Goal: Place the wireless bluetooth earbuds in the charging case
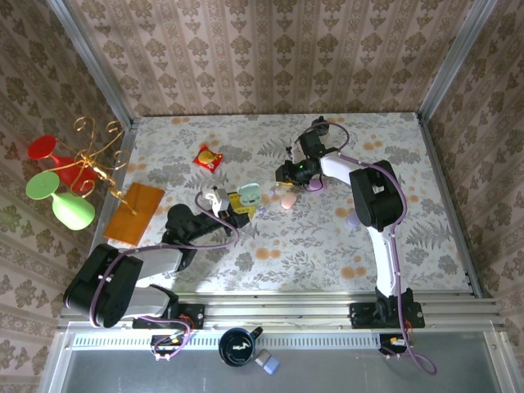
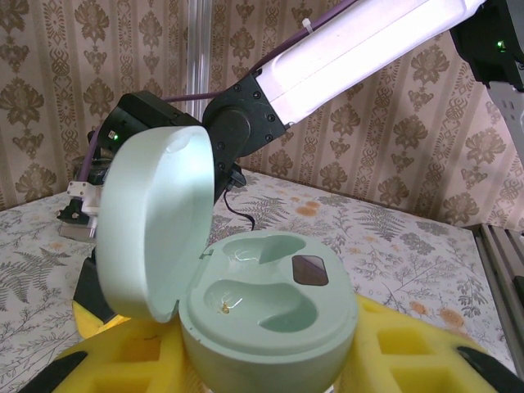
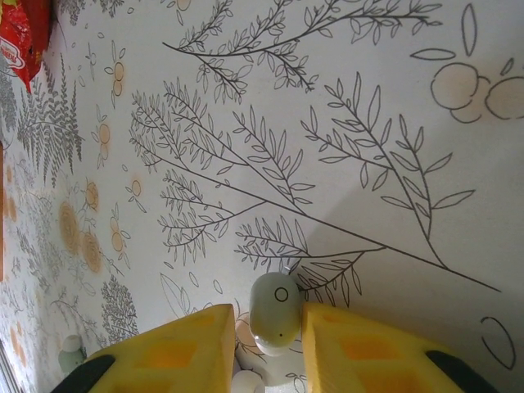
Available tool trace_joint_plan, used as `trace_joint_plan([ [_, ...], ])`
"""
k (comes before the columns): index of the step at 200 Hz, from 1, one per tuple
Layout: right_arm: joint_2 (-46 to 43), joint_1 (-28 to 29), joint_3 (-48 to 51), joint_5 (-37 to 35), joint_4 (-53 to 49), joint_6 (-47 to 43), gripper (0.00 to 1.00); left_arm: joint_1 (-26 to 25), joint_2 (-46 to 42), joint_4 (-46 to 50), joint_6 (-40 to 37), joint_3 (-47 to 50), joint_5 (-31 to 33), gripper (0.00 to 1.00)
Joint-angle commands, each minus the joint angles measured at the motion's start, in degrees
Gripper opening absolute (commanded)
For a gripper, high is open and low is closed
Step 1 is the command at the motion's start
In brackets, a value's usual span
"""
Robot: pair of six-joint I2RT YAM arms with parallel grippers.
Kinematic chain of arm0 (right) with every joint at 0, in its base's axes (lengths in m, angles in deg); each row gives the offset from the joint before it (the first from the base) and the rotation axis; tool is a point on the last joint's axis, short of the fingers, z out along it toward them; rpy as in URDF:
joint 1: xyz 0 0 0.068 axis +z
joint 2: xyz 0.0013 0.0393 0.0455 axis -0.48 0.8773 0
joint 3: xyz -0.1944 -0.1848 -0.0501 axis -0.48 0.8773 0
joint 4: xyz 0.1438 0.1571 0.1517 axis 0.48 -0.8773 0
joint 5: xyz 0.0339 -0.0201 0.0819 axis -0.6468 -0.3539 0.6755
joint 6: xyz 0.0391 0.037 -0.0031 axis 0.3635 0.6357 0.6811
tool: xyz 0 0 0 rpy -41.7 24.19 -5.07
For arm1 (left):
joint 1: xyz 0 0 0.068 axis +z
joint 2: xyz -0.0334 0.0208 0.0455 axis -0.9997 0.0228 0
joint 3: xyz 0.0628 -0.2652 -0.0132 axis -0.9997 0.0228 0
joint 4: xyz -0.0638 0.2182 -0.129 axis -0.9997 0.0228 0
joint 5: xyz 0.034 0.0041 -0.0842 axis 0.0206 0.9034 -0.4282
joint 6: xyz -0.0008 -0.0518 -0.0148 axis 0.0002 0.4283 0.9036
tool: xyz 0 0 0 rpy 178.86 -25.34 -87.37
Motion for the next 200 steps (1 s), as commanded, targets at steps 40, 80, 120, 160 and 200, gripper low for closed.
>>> trace_joint_plan([
  [40, 2.6, 0.3, -1.5, -0.1, -2.7, 0.3, 0.28, -0.4, -0.1, -2.5, -1.1, -0.8, -1.0, 0.37],
  [80, 2.5, 0.4, -1.4, 0.0, -2.2, 0.7, 0.24, -0.4, -0.1, -2.5, -1.2, -0.6, -1.0, 0.37],
  [120, -0.9, 0.7, 0.9, -2.7, -1.0, 1.2, 0.23, -0.4, -0.1, -2.5, -2.0, -0.3, -0.3, 0.37],
  [160, -8.3, 1.0, 7.5, -8.6, 2.2, 2.0, 0.22, -0.3, 0.4, -2.4, -3.8, 0.3, 1.5, 0.37],
  [200, -16.7, 2.0, 14.6, -18.5, 2.0, 2.5, 0.22, -0.2, 2.3, -2.3, -5.8, 0.3, 2.8, 0.37],
])
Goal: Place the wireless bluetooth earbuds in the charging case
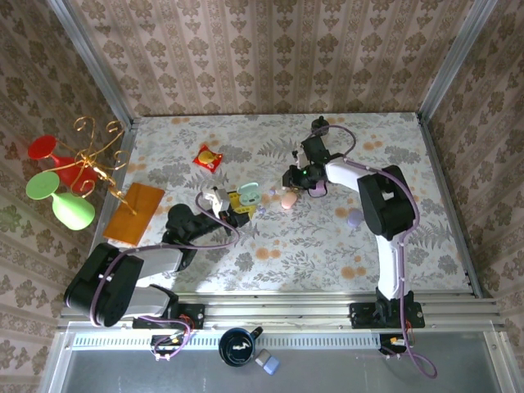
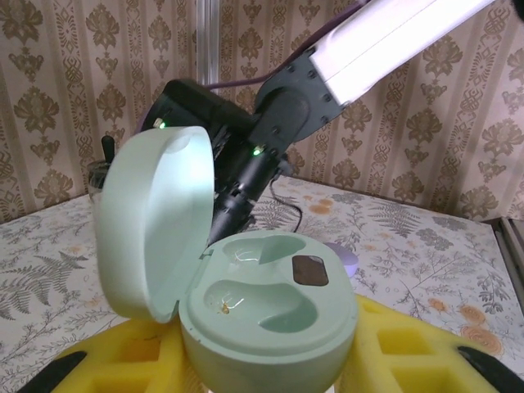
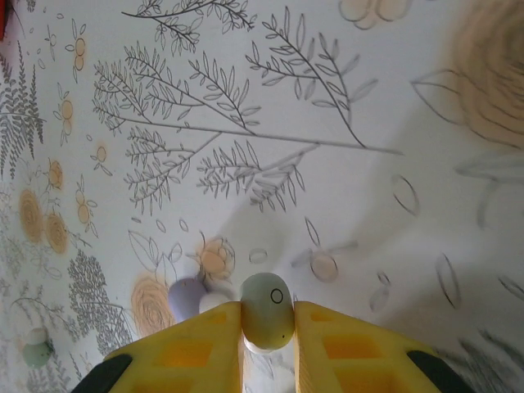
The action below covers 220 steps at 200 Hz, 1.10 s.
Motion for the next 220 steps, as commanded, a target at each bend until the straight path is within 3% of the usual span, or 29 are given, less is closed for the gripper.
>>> trace_joint_plan([
  [1, -6.6, 0.8, 3.2, -9.0, 0.1, 0.8, 0.22, -0.2, 1.6, -2.1, -2.8, 0.3, 1.3, 0.37],
  [36, -13.5, 3.7, 8.3, -22.3, -3.0, 0.7, 0.22, -0.8, 4.8, -2.2, -5.4, -0.4, 2.8, 0.36],
  [96, -21.9, 10.8, 15.6, -39.4, -6.2, 6.1, 0.2, -4.1, 10.7, -2.1, -9.1, -3.9, 9.1, 0.36],
  [149, -28.6, 14.3, 20.4, -39.6, -6.7, 10.6, 0.19, -6.5, 17.3, -2.4, -10.9, -7.5, 14.0, 0.36],
  [220, -36.4, 18.7, 22.7, -37.5, -7.0, 11.7, 0.19, -8.6, 22.4, -2.5, -11.2, -11.6, 13.7, 0.37],
])
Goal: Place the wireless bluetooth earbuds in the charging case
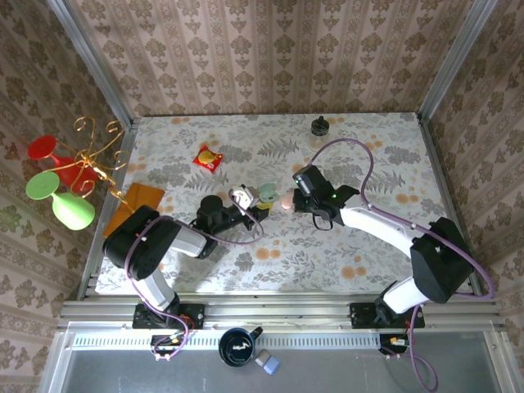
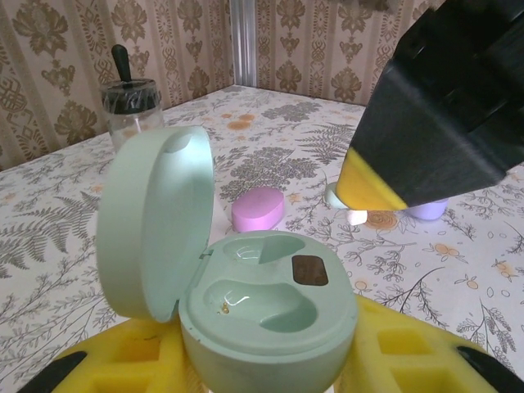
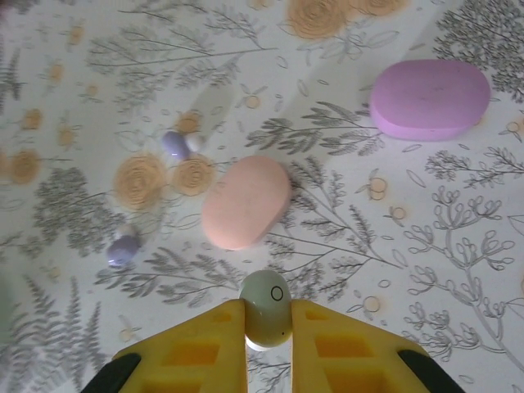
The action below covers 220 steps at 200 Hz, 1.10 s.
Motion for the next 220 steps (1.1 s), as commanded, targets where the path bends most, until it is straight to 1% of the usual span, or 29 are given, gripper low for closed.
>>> trace_joint_plan([
  [1, -2.9, 1.3, 0.5, -1.0, -1.6, 1.4, 0.18, -0.6, 1.0, -2.3, -1.1, -1.8, 0.1, 0.37],
  [23, -3.7, 1.6, 0.3, -0.9, -2.2, 1.1, 0.18, -0.8, 1.4, -2.3, -0.8, -2.3, -0.8, 0.37],
  [45, -3.3, 1.6, -0.9, -1.7, -4.9, 1.0, 0.19, -0.8, 1.7, -2.3, -0.6, -2.6, -0.9, 0.37],
  [71, -2.6, 2.3, -1.9, -5.9, -8.0, 2.2, 0.19, -0.8, 2.0, -2.2, -0.5, -2.6, -0.8, 0.37],
  [96, -1.2, 3.1, -3.0, -9.5, -10.4, 5.3, 0.18, -0.8, 2.6, -2.2, -0.5, -2.8, -1.0, 0.37],
  [103, -0.8, 3.5, -3.5, -11.1, -12.8, 6.1, 0.18, -0.8, 2.7, -2.2, -0.5, -3.0, -1.2, 0.37],
  [152, 1.3, 5.3, -5.6, -15.6, -16.7, 5.1, 0.18, -0.8, 3.3, -2.2, -0.2, -3.9, -2.1, 0.36],
  [194, 0.9, 5.6, -6.3, -16.1, -17.7, 4.2, 0.18, -0.9, 4.3, -2.2, 0.3, -4.5, -2.9, 0.36],
  [220, -1.1, 6.2, -5.0, -15.6, -15.4, 2.0, 0.17, -0.9, 4.5, -2.2, 0.0, -4.7, -5.4, 0.36],
])
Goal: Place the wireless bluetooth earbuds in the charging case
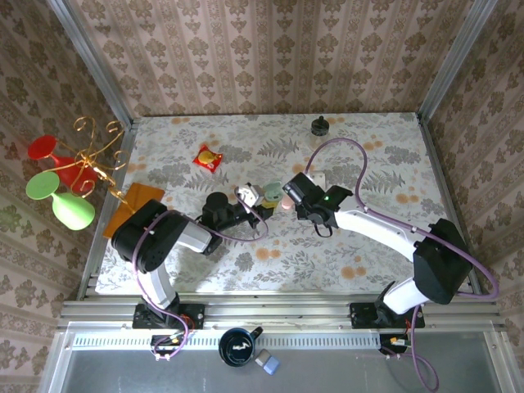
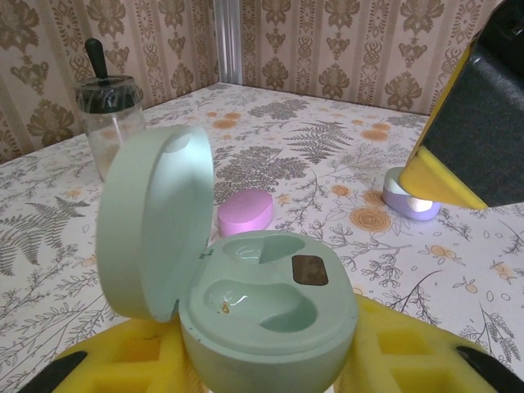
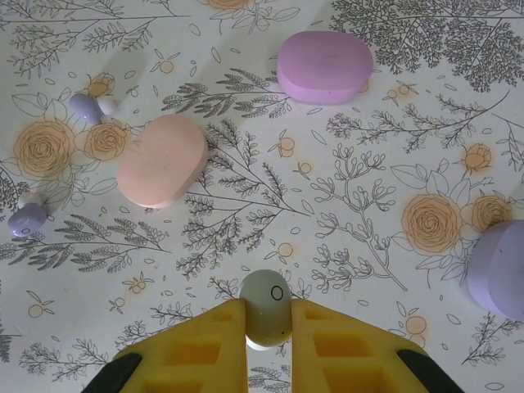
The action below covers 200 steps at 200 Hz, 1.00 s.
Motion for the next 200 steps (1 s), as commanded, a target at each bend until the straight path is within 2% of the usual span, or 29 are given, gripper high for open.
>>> trace_joint_plan([
  [1, -2.2, 0.9, -0.5, -2.5, 0.4, -2.0, 0.17, -0.3, 0.5, -1.8, -0.1, -1.3, -3.6, 0.36],
  [25, -5.9, 1.0, 2.3, 1.4, 4.4, -7.2, 0.17, 0.5, 0.1, -1.9, 0.6, -1.2, -8.9, 0.37],
  [60, -14.9, 0.9, 9.5, 8.0, 16.3, -17.6, 0.15, 1.9, -1.0, -1.8, 2.1, -0.6, -18.1, 0.36],
  [98, -17.9, 1.0, 12.8, 16.0, 20.5, -28.8, 0.14, 2.4, -1.8, -1.8, 5.5, -1.0, -25.4, 0.35],
  [132, -18.8, 0.6, 13.9, 22.0, 23.7, -31.5, 0.16, 2.4, -2.8, -1.8, 6.6, -0.8, -27.2, 0.34],
  [200, -15.5, 0.4, 12.7, 25.7, 24.4, -30.6, 0.16, 2.1, -3.3, -1.8, 6.9, -0.5, -27.4, 0.34],
])
